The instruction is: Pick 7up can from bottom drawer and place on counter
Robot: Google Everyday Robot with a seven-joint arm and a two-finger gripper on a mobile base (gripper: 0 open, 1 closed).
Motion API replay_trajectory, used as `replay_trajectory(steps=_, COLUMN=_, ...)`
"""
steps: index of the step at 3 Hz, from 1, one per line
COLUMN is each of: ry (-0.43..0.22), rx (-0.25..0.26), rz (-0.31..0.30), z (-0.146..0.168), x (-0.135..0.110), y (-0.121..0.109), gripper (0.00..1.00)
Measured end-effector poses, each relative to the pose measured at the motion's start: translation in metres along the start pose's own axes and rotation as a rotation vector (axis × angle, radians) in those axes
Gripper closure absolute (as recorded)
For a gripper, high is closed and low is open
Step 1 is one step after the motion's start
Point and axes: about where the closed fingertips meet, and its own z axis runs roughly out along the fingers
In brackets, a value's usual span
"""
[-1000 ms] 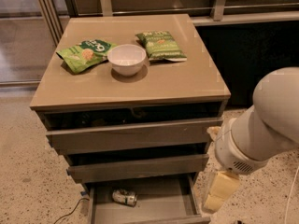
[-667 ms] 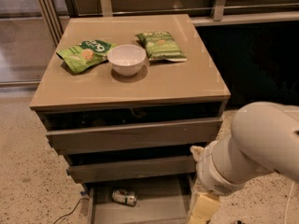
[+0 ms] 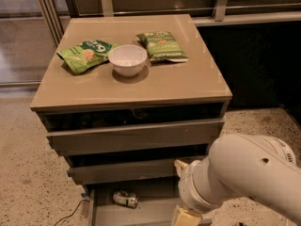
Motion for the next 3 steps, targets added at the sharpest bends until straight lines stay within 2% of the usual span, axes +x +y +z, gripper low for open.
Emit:
replay_trajectory(steps=1, ry=0.001, rx=-0.002, rz=0.000, z=0.000, x=0.000, y=0.001, gripper=0.00)
replay_trajectory(steps=2, ry=0.011, rx=-0.052, rz=-0.012, z=0.045, x=0.013, y=0.013, gripper=0.00)
replay_trajectory(steps=3, ry=0.004, rx=-0.078, rz=-0.031, z=0.084, x=0.021, y=0.023, gripper=0.00)
